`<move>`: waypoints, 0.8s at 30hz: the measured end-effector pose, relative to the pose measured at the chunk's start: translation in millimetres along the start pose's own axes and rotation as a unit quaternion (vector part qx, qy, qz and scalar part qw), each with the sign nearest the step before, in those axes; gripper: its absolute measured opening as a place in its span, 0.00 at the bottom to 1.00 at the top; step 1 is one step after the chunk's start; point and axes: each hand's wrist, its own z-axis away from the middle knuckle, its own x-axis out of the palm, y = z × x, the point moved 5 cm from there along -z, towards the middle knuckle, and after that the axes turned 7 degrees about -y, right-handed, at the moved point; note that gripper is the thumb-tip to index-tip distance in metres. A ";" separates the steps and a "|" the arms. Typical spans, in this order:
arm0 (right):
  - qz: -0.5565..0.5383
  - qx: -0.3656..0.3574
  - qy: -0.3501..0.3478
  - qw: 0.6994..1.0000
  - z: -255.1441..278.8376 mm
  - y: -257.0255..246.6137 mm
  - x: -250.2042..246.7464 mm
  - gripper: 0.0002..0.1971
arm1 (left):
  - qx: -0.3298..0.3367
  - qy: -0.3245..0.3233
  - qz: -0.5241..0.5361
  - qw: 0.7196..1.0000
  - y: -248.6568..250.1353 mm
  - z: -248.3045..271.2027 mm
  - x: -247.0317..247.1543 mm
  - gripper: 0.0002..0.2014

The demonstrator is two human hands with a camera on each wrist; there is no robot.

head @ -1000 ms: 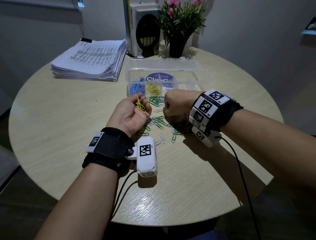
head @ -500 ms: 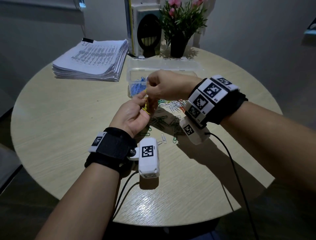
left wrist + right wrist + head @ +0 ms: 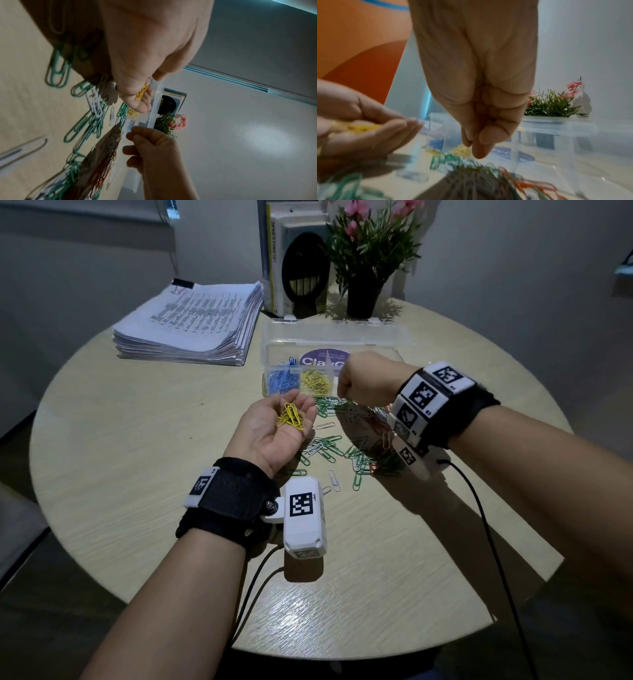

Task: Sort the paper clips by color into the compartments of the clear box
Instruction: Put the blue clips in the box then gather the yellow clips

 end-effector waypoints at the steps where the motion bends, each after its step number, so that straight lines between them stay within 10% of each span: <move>1: 0.019 -0.002 -0.005 1.000 -1.3 0.8 5.0 0.14 | -0.001 0.001 0.000 1.000 0.0 -0.2 0.0 0.14; 24: 0.006 -0.010 -0.010 1.000 0.5 13.5 13.1 0.08 | 0.008 0.007 0.016 1.000 3.6 1.9 -1.4 0.13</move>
